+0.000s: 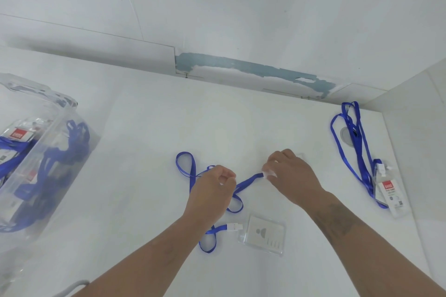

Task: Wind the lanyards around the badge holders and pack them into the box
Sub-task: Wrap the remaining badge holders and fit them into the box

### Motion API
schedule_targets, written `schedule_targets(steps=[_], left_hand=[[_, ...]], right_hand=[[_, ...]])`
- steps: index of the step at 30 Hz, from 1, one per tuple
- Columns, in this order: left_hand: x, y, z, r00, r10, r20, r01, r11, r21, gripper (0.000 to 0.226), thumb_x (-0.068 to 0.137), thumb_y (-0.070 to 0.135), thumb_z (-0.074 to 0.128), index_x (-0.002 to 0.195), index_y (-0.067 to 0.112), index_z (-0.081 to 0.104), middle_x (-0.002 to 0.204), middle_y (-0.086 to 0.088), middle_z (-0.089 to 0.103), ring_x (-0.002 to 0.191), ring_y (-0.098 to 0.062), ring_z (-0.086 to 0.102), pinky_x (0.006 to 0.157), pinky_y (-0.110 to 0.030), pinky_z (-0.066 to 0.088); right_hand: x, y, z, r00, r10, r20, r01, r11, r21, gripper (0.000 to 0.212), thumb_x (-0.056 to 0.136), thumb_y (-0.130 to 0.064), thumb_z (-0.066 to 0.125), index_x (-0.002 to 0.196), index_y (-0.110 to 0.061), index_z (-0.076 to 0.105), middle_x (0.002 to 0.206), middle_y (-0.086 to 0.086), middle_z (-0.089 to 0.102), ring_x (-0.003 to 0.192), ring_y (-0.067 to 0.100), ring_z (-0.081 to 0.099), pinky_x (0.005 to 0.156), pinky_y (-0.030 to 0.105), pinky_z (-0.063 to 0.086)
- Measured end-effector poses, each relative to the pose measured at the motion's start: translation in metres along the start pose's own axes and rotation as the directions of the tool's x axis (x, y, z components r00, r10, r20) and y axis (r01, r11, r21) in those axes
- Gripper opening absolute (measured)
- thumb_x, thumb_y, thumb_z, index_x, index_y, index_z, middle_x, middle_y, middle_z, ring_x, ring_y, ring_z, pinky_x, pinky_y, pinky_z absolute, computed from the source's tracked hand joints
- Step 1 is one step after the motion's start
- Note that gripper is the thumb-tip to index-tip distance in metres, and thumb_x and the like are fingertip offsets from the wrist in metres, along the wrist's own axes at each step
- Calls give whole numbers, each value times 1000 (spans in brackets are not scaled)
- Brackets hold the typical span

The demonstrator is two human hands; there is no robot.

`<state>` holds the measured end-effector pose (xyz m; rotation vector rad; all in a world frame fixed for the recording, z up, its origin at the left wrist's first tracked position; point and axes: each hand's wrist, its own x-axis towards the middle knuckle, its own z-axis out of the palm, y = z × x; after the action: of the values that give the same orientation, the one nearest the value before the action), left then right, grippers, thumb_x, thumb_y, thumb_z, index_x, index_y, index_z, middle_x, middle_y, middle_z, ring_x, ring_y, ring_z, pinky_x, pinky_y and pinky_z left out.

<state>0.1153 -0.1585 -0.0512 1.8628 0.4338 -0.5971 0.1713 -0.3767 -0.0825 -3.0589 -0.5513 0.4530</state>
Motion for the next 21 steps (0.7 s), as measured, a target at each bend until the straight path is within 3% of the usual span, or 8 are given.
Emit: schedule_targets(steps=[4, 7, 10, 13, 17, 21], left_hand=[[0, 0, 3, 1000, -12, 16, 12, 1000, 3, 15, 95, 27, 49, 96, 36, 61, 93, 23, 65, 81, -1, 65, 68, -18, 50], [-2, 2, 3, 1000, -18, 20, 18, 1000, 9, 15, 95, 28, 49, 99, 35, 62, 94, 23, 65, 83, 1, 64, 68, -17, 50], [-3, 6, 1, 1000, 15, 23, -16, 1000, 23, 14, 94, 32, 54, 104, 36, 62, 98, 24, 65, 88, 7, 60, 63, -12, 43], [-7, 10, 0, 997, 63, 33, -65, 996, 54, 27, 87, 45, 63, 113, 39, 58, 107, 26, 62, 95, 8, 59, 75, -14, 46], [-16, 15, -8, 981, 181, 67, -188, 977, 104, 63, 75, 58, 71, 130, 47, 44, 127, 35, 46, 115, 12, 45, 88, -11, 37], [-26, 18, -19, 937, 320, 138, -340, 927, 161, 66, 71, 57, 73, 129, 49, 42, 127, 36, 42, 119, 10, 42, 93, -16, 40]], right_hand=[[-1, -7, -4, 999, 43, 5, -43, 994, 99, 21, 98, -34, 47, 113, -33, 61, 114, -20, 58, 113, 7, 44, 84, 23, 42], [-2, -20, -15, 980, 198, 18, -190, 904, 383, 16, 98, -40, 48, 109, -38, 59, 104, -25, 60, 105, 0, 49, 80, 21, 43], [0, -36, -27, 938, 343, 55, -275, 635, 722, 11, 95, -36, 58, 104, -35, 63, 98, -21, 66, 95, -3, 59, 80, 18, 45], [4, -53, -43, 883, 439, 164, -315, 295, 902, 14, 93, -27, 63, 107, -23, 65, 99, -9, 70, 92, 9, 66, 81, 25, 54], [5, -75, -63, 815, 468, 341, -303, -157, 940, 13, 95, -21, 61, 104, -15, 68, 91, -3, 73, 83, 14, 70, 65, 27, 56], [5, -87, -70, 753, 402, 521, -272, -530, 803, 8, 92, -15, 63, 94, -8, 67, 82, 4, 71, 81, 24, 66, 67, 35, 54]])
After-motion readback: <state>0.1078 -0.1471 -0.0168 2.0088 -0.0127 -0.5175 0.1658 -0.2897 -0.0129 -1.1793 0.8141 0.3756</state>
